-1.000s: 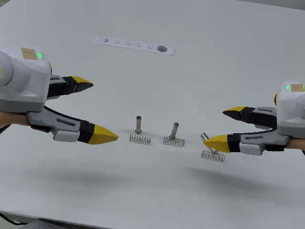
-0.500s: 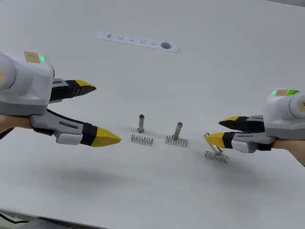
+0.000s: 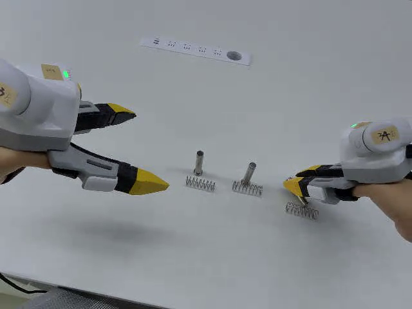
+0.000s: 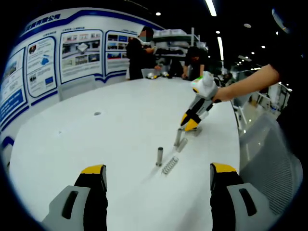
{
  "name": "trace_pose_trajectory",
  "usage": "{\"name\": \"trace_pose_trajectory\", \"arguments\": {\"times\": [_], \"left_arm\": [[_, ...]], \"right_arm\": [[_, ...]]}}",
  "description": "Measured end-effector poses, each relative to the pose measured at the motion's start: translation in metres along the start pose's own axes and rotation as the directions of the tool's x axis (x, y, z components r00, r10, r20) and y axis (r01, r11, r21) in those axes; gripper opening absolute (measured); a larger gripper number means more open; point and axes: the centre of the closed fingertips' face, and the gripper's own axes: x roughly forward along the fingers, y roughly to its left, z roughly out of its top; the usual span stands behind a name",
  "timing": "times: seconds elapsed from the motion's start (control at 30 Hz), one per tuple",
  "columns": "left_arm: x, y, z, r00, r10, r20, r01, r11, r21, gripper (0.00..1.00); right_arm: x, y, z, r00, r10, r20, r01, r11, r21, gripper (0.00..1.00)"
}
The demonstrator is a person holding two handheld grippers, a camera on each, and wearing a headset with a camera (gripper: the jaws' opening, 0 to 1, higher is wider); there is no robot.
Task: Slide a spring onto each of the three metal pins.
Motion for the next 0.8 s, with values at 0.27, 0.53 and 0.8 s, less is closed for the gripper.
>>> {"name": "trace_pose_trajectory", "arguments": {"times": [0.27, 0.53, 0.8], "left_arm": [[-0.0001, 0.0013, -0.0029, 1.0, 0.005, 0.004, -0.004, 1.0, -0.022, 0.9], [-0.0004, 0.0015, -0.0042, 1.0, 0.006, 0.003, -0.006, 1.0, -0.025, 0.9], [0.0, -0.0009, -0.0043, 1.0, 0.001, 0.004, -0.001, 1.0, -0.022, 0.9]], "right_arm": [[0.0042, 0.0003, -0.005, 0.9991, -0.022, -0.036, 0.021, 1.0, -0.017, 0.17], [0.0044, -0.001, -0.0052, 0.9976, -0.051, -0.046, 0.049, 0.998, -0.049, 0.12], [0.0079, -0.0004, -0.0054, 0.9958, -0.069, -0.06, 0.069, 0.998, -0.011, 0.09]]}}
